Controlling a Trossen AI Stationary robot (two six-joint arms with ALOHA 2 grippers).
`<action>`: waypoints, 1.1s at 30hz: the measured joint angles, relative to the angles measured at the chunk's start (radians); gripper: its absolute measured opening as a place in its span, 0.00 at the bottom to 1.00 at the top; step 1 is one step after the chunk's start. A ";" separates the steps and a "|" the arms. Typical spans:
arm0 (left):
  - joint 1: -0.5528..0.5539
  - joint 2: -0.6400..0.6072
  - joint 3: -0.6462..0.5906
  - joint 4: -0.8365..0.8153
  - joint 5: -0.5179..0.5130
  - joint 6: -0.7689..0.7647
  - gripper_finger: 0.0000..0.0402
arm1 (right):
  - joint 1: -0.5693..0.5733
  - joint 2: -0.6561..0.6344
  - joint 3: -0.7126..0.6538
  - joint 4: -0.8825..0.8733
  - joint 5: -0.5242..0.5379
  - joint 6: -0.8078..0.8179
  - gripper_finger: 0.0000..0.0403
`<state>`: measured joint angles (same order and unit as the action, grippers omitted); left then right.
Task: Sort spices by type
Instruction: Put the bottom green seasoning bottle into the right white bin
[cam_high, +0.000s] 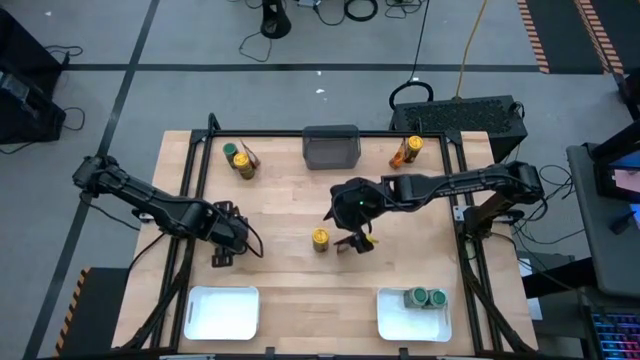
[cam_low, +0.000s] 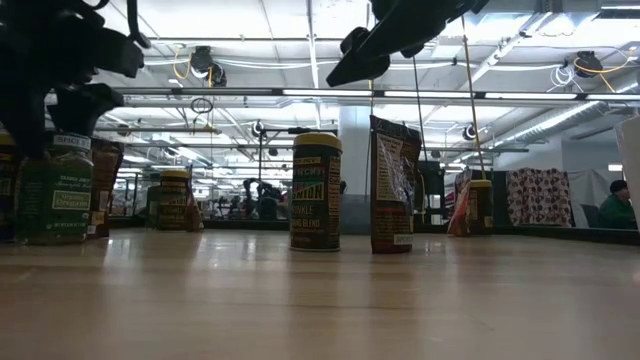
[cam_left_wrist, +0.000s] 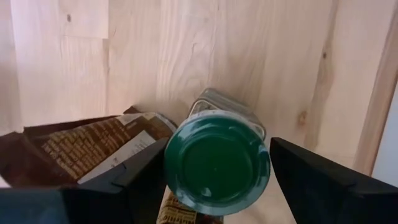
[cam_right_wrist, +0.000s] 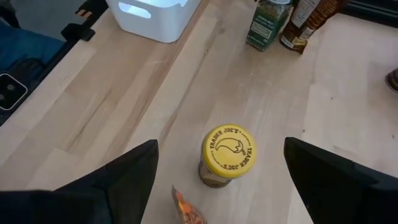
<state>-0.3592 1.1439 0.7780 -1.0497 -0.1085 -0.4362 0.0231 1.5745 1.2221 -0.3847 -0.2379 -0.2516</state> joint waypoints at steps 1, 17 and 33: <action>0.000 0.000 0.000 0.000 0.000 0.000 0.69 | -0.002 0.000 0.000 0.000 0.000 0.000 0.82; 0.000 -0.001 0.003 0.021 0.029 -0.002 0.55 | -0.002 0.000 0.001 0.000 0.000 0.004 0.82; 0.016 0.001 0.148 0.070 0.025 0.069 0.53 | 0.001 -0.095 0.002 -0.119 0.001 0.095 0.82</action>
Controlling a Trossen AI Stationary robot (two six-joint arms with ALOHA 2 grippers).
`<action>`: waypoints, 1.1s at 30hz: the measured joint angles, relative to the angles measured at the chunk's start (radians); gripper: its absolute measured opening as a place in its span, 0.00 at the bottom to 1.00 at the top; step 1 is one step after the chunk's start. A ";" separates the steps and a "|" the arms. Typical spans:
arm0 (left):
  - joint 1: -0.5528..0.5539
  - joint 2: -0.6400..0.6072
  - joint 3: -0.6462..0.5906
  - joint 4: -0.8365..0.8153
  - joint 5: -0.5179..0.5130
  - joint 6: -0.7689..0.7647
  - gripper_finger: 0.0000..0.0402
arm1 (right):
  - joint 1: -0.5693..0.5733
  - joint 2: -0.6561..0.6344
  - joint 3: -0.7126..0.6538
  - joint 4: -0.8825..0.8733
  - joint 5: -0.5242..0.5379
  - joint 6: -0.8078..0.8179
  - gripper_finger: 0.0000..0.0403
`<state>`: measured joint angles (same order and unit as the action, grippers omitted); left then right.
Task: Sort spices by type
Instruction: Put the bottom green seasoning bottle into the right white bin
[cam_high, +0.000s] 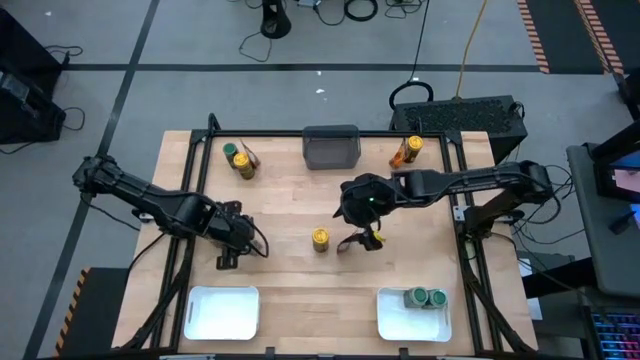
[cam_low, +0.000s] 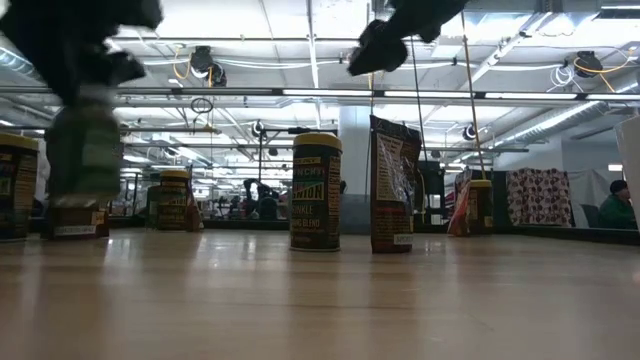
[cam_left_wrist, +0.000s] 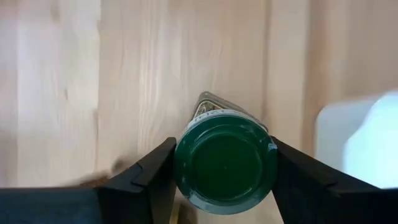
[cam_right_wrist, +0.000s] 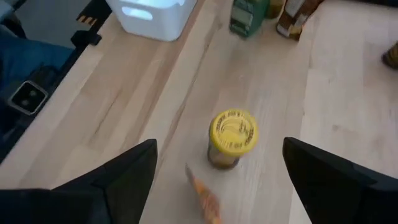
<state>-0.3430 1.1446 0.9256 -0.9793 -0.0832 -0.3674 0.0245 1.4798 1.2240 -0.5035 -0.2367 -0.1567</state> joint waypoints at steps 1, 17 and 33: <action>0.008 0.000 0.016 0.018 -0.001 0.009 0.53 | 0.003 -0.018 0.000 -0.011 0.000 0.015 0.82; 0.309 0.365 0.531 0.197 0.033 0.491 0.53 | 0.020 -0.275 0.000 -0.364 0.216 0.262 0.82; 0.402 1.005 1.182 0.152 0.187 0.748 0.54 | 0.063 -0.597 -0.256 -0.454 0.481 0.504 0.82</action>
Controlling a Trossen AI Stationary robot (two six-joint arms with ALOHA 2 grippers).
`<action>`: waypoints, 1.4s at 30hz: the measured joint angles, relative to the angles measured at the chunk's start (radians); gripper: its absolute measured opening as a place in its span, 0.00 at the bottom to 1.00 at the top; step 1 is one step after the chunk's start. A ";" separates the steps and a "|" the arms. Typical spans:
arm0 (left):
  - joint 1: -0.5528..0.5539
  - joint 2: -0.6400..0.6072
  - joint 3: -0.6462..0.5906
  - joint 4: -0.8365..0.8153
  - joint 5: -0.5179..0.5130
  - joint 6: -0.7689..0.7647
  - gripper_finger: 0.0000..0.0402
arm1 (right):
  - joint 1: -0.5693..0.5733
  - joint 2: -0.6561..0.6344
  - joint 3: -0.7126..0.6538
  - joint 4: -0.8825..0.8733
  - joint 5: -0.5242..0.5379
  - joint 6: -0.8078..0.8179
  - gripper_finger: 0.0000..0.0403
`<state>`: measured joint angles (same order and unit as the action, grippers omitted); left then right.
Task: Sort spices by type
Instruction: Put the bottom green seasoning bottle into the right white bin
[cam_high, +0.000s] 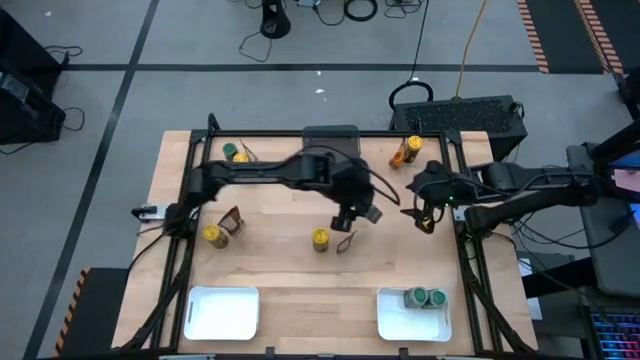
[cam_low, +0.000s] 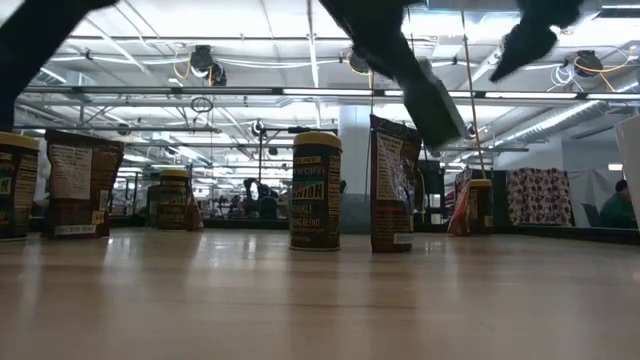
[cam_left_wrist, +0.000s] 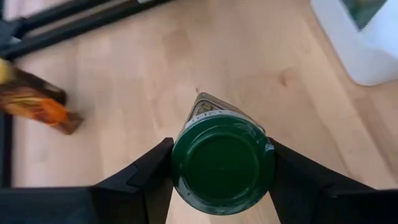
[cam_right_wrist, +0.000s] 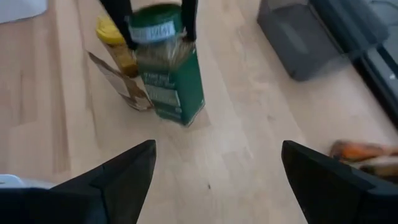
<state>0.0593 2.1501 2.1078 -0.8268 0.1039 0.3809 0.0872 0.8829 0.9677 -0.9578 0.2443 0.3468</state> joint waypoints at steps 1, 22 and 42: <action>0.001 0.027 0.018 -0.001 0.001 0.002 0.54 | 0.000 -0.021 -0.038 0.029 0.000 0.007 0.82; 0.059 0.163 0.088 -0.164 0.013 -0.008 0.54 | 0.000 -0.106 -0.240 0.249 -0.011 -0.020 0.82; 0.057 0.162 0.084 -0.157 0.016 0.019 0.65 | 0.000 -0.106 -0.240 0.248 -0.012 0.008 0.82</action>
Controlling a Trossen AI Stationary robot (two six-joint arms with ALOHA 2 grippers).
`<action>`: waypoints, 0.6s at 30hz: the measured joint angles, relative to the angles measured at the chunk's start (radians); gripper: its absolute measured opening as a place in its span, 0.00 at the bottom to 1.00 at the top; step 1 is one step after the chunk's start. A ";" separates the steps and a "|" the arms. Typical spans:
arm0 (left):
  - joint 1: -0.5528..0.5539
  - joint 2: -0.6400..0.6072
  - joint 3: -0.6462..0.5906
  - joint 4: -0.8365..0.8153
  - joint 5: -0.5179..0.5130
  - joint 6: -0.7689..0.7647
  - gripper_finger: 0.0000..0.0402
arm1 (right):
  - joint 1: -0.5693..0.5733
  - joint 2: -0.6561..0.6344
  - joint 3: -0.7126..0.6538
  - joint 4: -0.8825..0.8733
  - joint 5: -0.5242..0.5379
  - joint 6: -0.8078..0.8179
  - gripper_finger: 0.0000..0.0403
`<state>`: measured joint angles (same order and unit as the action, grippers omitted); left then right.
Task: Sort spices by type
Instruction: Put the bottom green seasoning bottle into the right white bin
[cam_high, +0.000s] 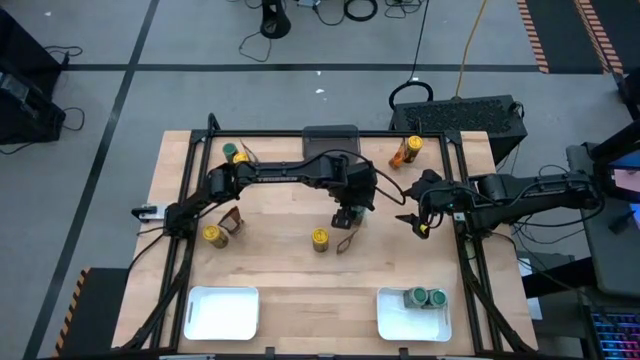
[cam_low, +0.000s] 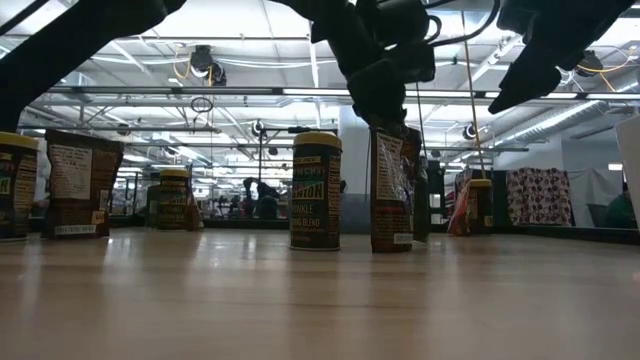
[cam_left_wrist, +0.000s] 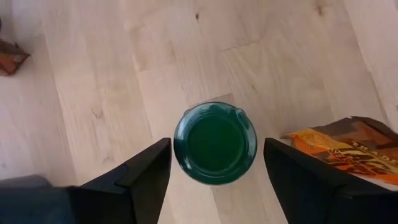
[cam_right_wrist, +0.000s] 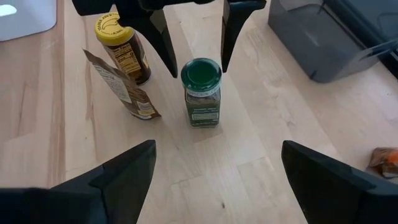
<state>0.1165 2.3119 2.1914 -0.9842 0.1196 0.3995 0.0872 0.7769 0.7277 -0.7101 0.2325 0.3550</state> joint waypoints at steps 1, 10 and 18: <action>0.000 0.000 0.000 0.000 0.000 0.009 0.65 | 0.000 0.000 0.000 0.000 0.000 0.000 0.82; 0.006 -0.087 0.018 -0.021 0.000 0.035 0.65 | 0.000 0.001 0.000 0.006 0.000 0.008 0.82; 0.041 -0.267 0.014 -0.249 -0.004 0.004 0.65 | -0.009 0.056 0.000 0.179 -0.001 -0.098 0.82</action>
<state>0.1571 2.0450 2.2053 -1.2337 0.1158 0.4037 0.0786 0.8326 0.7273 -0.5314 0.2315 0.2566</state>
